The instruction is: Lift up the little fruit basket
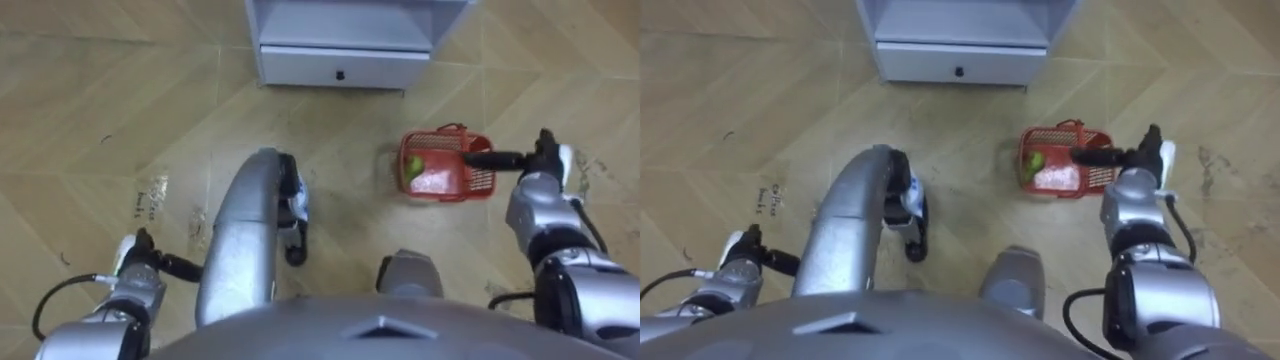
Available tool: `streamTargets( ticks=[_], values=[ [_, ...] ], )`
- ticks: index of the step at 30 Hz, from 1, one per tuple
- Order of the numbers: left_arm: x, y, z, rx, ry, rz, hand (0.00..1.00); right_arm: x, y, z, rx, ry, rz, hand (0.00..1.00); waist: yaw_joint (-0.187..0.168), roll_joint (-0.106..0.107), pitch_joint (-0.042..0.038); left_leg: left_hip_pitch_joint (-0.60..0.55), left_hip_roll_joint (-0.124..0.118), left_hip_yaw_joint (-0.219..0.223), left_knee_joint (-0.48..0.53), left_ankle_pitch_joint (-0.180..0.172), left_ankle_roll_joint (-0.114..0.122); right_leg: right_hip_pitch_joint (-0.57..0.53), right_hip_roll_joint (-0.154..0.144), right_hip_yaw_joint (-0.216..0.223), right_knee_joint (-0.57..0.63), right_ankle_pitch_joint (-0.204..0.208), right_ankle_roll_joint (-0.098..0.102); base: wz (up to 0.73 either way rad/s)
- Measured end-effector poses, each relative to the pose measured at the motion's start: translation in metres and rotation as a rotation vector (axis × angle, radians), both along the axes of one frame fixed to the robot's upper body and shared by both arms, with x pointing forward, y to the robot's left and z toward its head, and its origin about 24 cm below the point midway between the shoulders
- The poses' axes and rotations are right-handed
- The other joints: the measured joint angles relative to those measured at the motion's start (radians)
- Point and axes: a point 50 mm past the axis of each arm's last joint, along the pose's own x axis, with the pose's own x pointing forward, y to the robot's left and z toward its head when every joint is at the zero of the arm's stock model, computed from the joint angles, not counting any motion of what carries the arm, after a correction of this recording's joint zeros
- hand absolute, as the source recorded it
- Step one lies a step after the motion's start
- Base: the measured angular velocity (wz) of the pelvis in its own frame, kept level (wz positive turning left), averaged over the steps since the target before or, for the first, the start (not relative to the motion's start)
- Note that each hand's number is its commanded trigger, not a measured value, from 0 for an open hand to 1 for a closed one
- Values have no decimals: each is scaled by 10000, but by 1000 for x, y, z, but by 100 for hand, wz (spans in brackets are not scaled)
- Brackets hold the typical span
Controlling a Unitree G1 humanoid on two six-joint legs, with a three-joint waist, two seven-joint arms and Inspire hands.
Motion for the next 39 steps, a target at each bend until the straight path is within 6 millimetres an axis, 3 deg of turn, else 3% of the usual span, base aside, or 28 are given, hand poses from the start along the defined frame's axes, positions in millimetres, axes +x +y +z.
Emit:
streamTargets(
  ticks=[1,4,10,15,20,26,30,31,36,39],
  values=[
    [-2,0,0,69,-36,46,0,3,0,3,-97,-218,-18,0,-158,1,-1,-133,-244,88,418,-135,103,89,-130,79,529,0,1,60],
    [-4,0,-1,81,-134,187,0,6,-1,6,-189,-415,-51,0,-442,-31,17,-547,-608,286,1092,-270,256,78,-170,374,1464,1,-1,46],
    [-28,3,-4,165,208,138,0,9,-3,11,-192,-681,-184,0,-833,-257,45,-898,-649,430,1890,-539,122,62,-489,409,2489,-24,44,10],
    [-47,4,-6,158,570,170,0,13,-9,20,-384,-1071,-263,0,-1012,-623,-58,-900,-569,462,2187,-609,31,83,-603,454,3016,-55,-10,0],
    [-61,2,-9,58,992,67,0,12,-18,24,-663,-1058,-268,0,-1131,-669,-78,-850,-503,447,2219,-571,-121,127,-531,535,3173,-228,-97,-3],
    [-62,-3,-11,-140,1219,-492,0,14,-29,30,-1123,-942,189,0,-880,-530,3,-1017,-190,456,2574,-641,-482,-9,-421,699,3809,-563,-245,-6],
    [-64,-6,-12,-419,1375,-630,0,12,-35,32,-1429,-785,321,0,-817,-514,15,-1462,-151,439,3028,-634,-910,-89,-326,811,4642,-883,-371,5],
    [-62,-14,-14,-648,1323,-639,0,14,-40,36,-1577,-815,340,0,-744,-279,138,-1617,-82,250,3139,-609,-1082,-158,-92,802,4766,-921,-395,-7],
    [-59,-20,-16,-1057,1326,-757,0,11,-37,29,-1509,-364,702,0,-513,-169,136,-1840,-27,111,2930,-368,-1537,-672,114,1048,5045,-954,-446,-10],
    [-58,-22,-16,-1257,1418,-987,0,12,-36,28,-1466,-265,819,0,-449,-184,142,-1915,21,76,2888,-313,-1618,-851,179,1089,5106,-970,-418,-2]
  ],
)
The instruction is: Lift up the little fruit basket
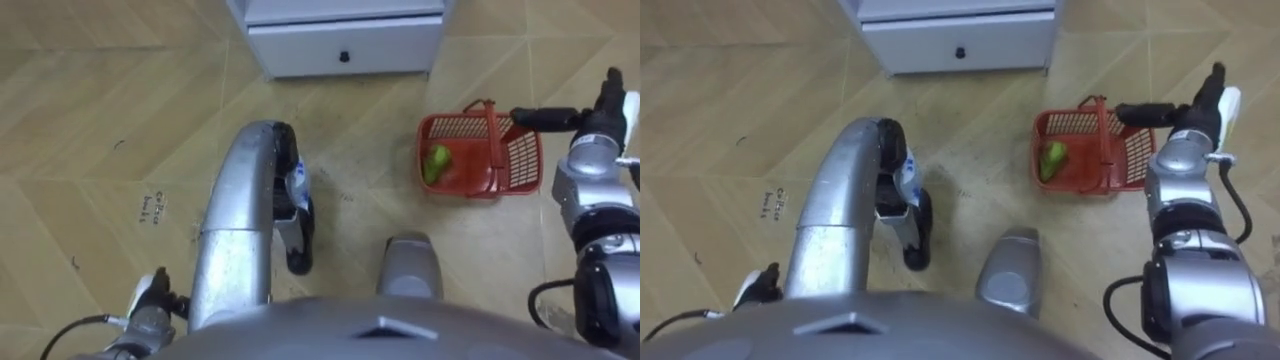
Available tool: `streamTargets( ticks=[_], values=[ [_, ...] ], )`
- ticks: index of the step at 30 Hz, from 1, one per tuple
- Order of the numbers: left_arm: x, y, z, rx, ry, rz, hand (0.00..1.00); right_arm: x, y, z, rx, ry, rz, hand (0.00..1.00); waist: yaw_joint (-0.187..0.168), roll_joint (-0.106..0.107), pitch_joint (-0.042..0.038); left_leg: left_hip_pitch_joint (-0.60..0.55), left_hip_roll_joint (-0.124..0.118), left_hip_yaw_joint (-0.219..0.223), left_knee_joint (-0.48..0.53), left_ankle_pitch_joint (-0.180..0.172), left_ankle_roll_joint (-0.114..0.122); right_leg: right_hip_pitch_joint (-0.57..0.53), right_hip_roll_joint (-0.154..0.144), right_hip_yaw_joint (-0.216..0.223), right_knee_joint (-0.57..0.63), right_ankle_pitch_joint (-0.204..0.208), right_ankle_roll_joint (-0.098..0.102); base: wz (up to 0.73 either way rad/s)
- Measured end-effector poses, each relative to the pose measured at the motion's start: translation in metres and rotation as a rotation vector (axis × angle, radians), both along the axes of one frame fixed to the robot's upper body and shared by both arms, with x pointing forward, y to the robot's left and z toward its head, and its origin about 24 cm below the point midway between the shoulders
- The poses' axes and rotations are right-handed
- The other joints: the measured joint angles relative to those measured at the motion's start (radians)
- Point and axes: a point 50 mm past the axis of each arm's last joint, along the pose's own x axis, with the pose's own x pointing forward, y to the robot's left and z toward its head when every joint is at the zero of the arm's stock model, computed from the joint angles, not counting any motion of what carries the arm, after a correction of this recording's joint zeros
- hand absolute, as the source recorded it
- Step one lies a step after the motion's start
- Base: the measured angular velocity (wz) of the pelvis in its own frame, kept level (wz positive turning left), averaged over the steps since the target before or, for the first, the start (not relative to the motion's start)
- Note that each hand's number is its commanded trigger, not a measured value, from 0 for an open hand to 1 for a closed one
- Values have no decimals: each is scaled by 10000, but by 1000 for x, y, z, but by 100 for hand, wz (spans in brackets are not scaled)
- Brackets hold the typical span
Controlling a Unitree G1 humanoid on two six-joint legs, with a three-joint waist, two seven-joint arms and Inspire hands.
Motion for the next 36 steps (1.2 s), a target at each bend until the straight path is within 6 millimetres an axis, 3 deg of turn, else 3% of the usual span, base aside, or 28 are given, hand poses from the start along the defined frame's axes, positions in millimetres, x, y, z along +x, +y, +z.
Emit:
streamTargets(
  ticks=[8,16,26,30,36],
  values=[
    [6,-3,-1,-327,47,-350,0,11,6,6,-8,-97,729,0,179,63,-13,-240,150,14,-8,35,-9,-419,95,144,105,-27,21,-2],
    [8,-5,-1,-334,79,-545,0,42,20,32,-175,-1190,1532,0,266,176,-5,-351,296,25,-70,105,-143,-651,219,292,246,-30,22,-3],
    [7,-7,-1,-428,147,-577,0,42,24,30,-170,-1082,1702,0,324,203,22,-354,292,20,-83,119,-168,-657,227,298,254,-30,22,0],
    [7,-8,-2,-487,217,-669,0,39,23,26,-152,-909,1679,0,339,286,61,-350,291,20,-73,119,-168,-655,228,311,260,-31,24,0],
    [9,-10,-2,-682,217,-755,0,29,23,12,-24,-144,1838,0,456,426,40,-362,299,16,-60,120,-168,-659,254,317,259,-36,32,0]
  ],
)
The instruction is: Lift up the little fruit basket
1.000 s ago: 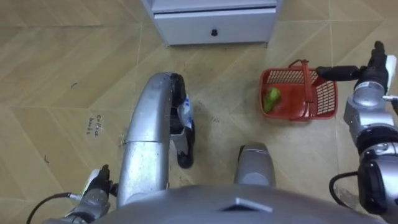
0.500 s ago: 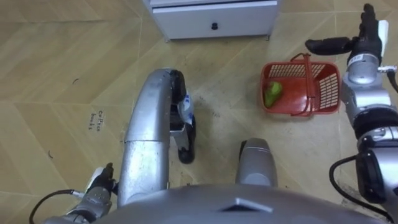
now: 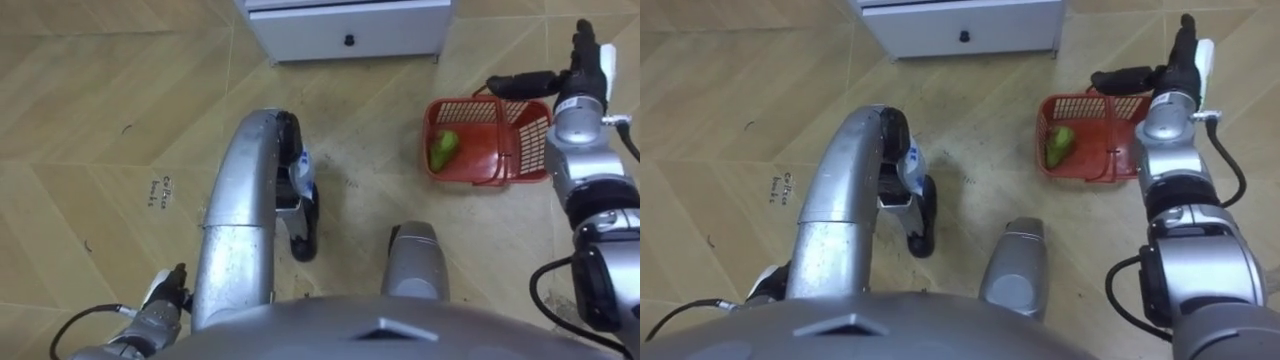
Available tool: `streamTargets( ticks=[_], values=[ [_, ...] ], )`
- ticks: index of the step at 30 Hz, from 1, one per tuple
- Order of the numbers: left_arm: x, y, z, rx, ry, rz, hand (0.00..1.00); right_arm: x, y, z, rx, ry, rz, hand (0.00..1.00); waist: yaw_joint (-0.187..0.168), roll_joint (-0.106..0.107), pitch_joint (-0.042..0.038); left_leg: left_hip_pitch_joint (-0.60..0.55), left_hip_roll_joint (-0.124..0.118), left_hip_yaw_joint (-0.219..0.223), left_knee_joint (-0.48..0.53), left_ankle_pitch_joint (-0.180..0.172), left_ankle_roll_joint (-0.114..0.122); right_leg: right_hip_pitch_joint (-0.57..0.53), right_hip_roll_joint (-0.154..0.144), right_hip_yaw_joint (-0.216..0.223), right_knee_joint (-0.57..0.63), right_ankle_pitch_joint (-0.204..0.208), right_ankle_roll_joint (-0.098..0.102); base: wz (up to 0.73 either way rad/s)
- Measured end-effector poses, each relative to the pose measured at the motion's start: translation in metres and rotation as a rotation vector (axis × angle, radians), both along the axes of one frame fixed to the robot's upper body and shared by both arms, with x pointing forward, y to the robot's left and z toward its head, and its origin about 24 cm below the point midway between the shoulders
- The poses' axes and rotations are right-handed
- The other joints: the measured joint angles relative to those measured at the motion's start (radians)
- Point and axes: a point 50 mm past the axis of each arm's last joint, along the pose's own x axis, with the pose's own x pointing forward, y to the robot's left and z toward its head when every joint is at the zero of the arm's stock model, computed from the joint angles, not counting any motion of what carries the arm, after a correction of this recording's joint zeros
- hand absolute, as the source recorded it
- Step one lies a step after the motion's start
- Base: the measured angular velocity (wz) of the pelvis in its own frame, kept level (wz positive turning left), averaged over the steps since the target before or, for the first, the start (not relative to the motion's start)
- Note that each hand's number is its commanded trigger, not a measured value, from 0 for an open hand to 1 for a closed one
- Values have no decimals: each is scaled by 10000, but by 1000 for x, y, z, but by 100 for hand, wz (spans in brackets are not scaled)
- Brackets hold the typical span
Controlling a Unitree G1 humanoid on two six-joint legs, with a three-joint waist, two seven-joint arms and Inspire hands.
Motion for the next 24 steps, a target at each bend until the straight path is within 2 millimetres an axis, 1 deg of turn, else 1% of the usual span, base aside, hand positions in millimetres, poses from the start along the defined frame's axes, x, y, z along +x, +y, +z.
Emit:
streamTargets(
  ticks=[4,7,17,20,24],
  values=[
    [0,-1,0,-144,88,-59,0,-9,1,-13,392,727,150,0,27,77,-19,-25,1,3,1,1,3,-23,2,-13,10,-3,7,0],
    [1,-1,0,-157,123,-60,0,-10,1,-14,464,842,201,0,27,94,-29,-111,19,2,-3,6,-5,-135,-1,-1,26,-4,9,0],
    [5,-3,0,-290,50,-112,0,-16,0,-22,739,1330,274,0,29,104,-24,-179,16,3,-1,8,-2,-228,9,-6,21,-5,11,0],
    [6,-3,0,-327,-17,-128,0,-16,0,-22,771,1346,268,0,73,125,-28,-310,8,-6,-24,38,-21,-317,1,-47,35,-9,19,4],
    [6,-3,0,-351,15,-128,0,-23,-3,-29,856,1765,156,0,233,156,-18,-336,-2,-11,-55,49,-32,-332,-3,-101,8,-11,24,2]
  ],
)
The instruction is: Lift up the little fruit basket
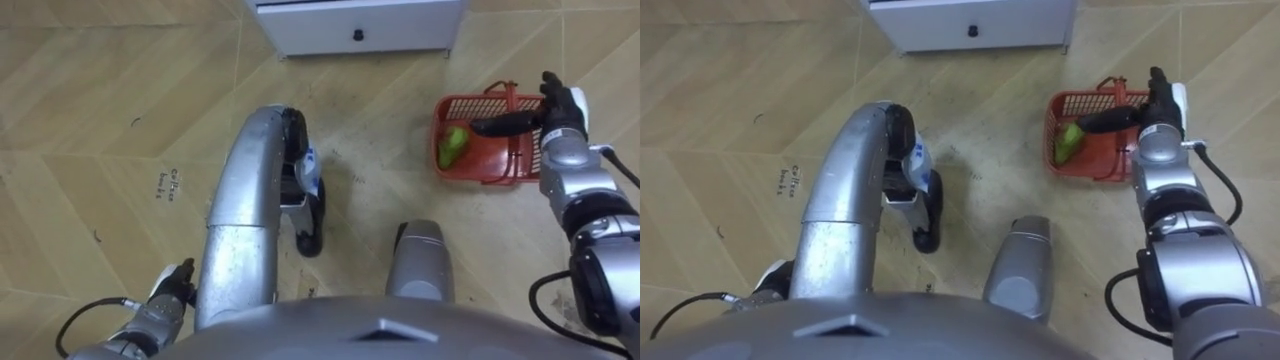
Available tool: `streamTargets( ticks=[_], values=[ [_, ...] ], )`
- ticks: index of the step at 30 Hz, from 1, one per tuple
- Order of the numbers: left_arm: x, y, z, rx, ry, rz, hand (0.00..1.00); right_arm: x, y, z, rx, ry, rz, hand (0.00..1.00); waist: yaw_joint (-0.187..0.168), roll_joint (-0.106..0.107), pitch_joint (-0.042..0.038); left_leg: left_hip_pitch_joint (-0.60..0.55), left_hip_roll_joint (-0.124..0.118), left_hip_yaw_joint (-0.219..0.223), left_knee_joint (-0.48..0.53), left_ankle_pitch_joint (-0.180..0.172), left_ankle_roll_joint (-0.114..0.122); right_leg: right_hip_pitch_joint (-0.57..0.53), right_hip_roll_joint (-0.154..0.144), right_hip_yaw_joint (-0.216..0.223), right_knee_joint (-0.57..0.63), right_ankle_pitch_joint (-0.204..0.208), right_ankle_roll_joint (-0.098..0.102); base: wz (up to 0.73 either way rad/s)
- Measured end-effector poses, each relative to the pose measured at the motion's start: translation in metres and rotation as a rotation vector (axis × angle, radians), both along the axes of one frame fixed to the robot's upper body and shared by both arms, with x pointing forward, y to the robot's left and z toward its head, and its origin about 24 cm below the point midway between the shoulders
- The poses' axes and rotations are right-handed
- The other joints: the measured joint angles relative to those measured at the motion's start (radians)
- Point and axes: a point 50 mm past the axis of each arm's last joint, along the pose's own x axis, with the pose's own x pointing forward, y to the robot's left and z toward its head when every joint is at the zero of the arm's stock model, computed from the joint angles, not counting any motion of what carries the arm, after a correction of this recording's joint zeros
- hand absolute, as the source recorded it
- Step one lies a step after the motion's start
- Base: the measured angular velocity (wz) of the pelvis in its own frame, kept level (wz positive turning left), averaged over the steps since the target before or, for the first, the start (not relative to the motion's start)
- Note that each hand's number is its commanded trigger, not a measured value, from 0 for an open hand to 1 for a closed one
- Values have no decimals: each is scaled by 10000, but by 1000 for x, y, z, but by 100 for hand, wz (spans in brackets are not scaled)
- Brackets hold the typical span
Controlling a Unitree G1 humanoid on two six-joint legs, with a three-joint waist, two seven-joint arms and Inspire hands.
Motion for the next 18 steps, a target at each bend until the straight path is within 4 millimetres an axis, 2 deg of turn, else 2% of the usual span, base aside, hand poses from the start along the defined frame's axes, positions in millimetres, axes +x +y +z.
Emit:
streamTargets(
  ticks=[7,15,16,17,18],
  values=[
    [-1,0,0,-112,75,-19,0,-8,-2,-8,296,432,-227,0,64,162,-7,-14,1,1,8,5,-6,-13,-13,9,8,-1,1,0],
    [-1,-1,-1,-239,170,-41,0,-13,-5,-11,574,645,-552,0,78,206,-29,-51,0,37,-32,11,-16,-127,-42,63,18,-7,14,0],
    [-1,-1,-1,-239,175,-39,0,-15,-6,-12,653,706,-630,4,81,208,-31,-34,-5,54,-46,16,-21,-131,-61,79,20,-7,15,0],
    [-2,-1,-1,-241,182,-39,0,-16,-7,-12,726,732,-691,51,74,213,-33,-29,-5,62,-50,18,-21,-113,-66,89,22,-7,15,0],
    [-2,-1,-1,-258,212,-35,0,-18,-8,-13,886,769,-834,69,61,215,-34,-16,-4,85,-63,24,-20,-109,-82,110,26,-8,15,0]
  ],
)
